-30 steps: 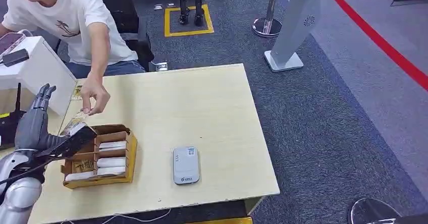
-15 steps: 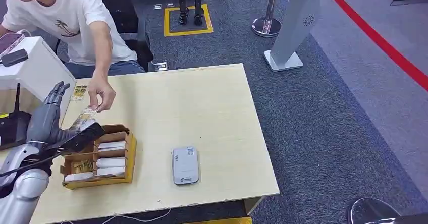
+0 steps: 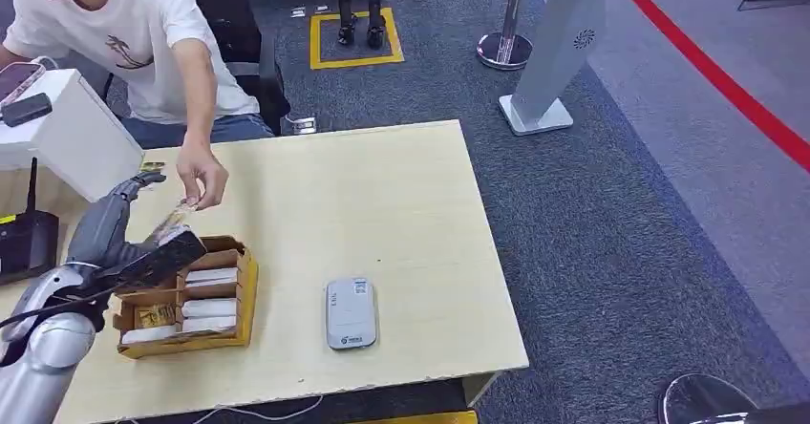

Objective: Pass the card to the sensor for recognition and then transmit it.

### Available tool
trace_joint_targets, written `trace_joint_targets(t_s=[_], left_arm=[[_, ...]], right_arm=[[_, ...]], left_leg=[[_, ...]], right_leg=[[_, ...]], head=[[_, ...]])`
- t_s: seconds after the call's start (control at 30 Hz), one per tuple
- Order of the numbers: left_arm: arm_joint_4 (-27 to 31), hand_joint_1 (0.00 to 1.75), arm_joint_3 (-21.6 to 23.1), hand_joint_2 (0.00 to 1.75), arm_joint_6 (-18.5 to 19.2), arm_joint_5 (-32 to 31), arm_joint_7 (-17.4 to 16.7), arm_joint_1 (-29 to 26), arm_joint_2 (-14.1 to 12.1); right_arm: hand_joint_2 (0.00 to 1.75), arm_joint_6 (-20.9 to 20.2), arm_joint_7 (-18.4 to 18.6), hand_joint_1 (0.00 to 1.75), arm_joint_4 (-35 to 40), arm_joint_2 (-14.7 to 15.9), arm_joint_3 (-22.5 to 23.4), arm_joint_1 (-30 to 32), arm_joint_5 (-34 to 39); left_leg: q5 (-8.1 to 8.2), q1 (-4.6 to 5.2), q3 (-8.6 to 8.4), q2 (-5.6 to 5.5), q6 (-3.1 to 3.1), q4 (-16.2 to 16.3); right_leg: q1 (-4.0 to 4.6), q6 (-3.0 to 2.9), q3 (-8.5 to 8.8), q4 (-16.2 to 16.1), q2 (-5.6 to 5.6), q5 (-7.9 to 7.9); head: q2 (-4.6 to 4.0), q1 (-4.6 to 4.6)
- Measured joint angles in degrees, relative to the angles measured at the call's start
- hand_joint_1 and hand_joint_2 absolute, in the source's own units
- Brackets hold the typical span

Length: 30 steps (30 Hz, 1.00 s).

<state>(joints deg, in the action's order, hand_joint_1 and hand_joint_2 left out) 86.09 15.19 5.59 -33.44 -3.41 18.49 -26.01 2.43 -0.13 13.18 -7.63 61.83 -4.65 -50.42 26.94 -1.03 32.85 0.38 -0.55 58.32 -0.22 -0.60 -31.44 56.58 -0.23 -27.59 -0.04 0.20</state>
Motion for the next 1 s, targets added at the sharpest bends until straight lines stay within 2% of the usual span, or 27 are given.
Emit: trace_joint_targets(t_s=[0.23, 1.0], left_arm=[[0.0, 1.75, 0.2, 1.75, -1.4, -0.5, 0.0, -0.3, -0.1], [0.0, 1.75, 0.2, 1.75, -1.6, -0.2, 0.0, -1.3, -0.5]], right_arm=[[0.0, 0.0, 0.1, 0.0, 0.0, 0.0, -0.4, 0.0, -0.8], [0.0, -0.9, 0.6, 0.0, -0.2, 0.0, -1.2, 0.0, -1.9]], left_leg=[[0.0, 0.0, 0.0, 0.0, 0.0, 0.0], [0.0, 0.0, 0.01, -0.01, 0.0, 0.0]], right_leg=[[0.0, 0.0, 0.01, 0.0, 0.0, 0.0], [0.0, 0.0, 0.01, 0.0, -0.01, 0.0]], head=[[0.0, 0.0], [0.0, 0.0]])
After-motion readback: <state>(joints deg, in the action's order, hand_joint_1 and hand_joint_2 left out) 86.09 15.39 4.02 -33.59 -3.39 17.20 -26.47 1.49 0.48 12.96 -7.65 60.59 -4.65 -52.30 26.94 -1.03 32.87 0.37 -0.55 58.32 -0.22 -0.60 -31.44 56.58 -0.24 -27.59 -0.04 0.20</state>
